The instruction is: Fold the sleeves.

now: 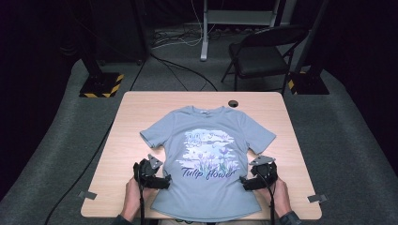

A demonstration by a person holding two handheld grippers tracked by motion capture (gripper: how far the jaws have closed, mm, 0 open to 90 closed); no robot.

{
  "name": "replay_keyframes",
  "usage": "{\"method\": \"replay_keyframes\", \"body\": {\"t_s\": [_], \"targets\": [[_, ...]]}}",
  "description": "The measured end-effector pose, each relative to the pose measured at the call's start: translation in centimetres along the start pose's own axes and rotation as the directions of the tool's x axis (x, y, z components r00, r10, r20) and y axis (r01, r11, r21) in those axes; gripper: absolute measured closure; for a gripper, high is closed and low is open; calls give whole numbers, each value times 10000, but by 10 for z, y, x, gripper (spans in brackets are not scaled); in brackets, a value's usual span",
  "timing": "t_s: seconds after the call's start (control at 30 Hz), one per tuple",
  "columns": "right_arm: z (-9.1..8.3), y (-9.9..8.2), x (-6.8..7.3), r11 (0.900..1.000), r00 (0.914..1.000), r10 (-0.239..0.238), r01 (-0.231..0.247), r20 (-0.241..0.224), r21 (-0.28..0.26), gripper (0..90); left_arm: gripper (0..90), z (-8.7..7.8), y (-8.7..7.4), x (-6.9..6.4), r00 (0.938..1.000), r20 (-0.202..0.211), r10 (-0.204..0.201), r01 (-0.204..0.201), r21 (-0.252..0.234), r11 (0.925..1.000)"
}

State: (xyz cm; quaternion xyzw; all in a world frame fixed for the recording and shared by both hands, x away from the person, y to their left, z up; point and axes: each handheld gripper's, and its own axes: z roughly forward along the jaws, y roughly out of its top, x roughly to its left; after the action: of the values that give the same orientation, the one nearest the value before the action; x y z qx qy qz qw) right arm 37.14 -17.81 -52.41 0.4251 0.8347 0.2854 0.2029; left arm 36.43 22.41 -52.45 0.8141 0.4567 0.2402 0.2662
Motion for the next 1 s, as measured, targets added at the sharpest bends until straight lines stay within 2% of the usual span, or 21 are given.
{"method": "replay_keyframes", "body": {"t_s": [1.0], "targets": [[-10, -14, 5, 10000, 9996, 12, -14, -292, -68, 46, 49, -11, -12, -3, 9999, 148, -44, 43, 53, 10000]]}}
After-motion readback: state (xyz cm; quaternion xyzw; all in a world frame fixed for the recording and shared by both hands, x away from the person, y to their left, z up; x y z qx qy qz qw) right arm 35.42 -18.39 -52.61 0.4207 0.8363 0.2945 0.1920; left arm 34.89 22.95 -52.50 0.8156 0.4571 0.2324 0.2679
